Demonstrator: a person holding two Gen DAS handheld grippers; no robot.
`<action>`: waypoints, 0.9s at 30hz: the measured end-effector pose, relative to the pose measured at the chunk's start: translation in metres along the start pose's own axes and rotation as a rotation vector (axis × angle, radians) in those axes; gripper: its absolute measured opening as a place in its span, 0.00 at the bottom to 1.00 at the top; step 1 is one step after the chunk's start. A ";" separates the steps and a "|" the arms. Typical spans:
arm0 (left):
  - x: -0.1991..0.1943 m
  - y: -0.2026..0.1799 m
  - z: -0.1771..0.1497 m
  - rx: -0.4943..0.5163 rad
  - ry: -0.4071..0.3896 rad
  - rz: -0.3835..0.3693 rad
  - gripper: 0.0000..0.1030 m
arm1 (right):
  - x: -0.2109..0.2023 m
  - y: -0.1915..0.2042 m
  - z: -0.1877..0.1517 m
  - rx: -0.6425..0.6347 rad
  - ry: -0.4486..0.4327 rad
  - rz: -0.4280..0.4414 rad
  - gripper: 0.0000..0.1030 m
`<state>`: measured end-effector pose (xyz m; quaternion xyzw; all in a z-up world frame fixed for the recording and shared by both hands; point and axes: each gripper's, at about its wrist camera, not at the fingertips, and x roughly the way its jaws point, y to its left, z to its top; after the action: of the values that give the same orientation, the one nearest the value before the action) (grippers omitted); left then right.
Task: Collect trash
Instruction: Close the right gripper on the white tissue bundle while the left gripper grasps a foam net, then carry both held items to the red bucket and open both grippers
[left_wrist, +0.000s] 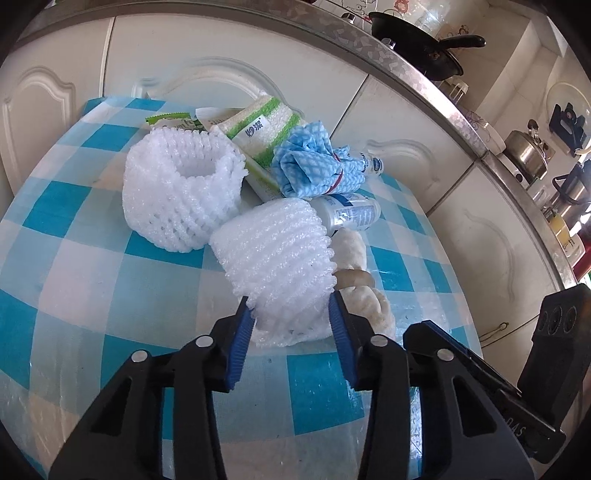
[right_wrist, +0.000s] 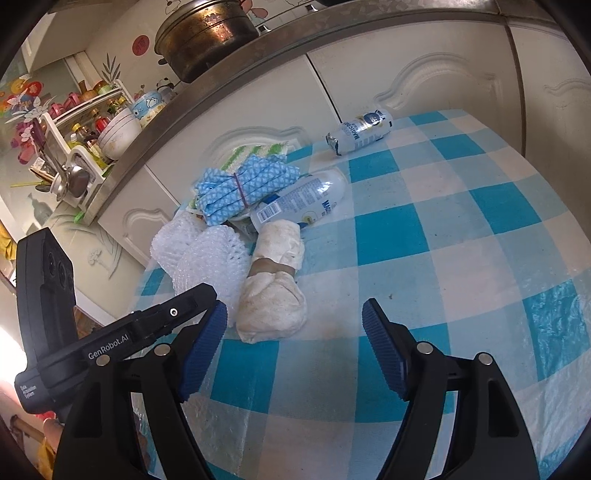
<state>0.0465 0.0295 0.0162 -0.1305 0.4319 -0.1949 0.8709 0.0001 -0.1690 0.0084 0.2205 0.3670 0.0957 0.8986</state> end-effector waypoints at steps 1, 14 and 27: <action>-0.002 0.001 0.000 -0.001 -0.003 -0.007 0.34 | 0.003 0.001 0.001 0.000 0.003 0.006 0.73; -0.029 0.009 -0.012 0.009 -0.024 -0.037 0.25 | 0.035 0.021 0.004 -0.041 0.063 -0.024 0.55; -0.084 0.029 -0.040 0.010 -0.057 -0.044 0.25 | 0.017 0.028 -0.013 -0.025 0.065 -0.030 0.35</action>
<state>-0.0253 0.0912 0.0401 -0.1411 0.4030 -0.2126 0.8789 0.0028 -0.1340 0.0021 0.2007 0.3981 0.0941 0.8901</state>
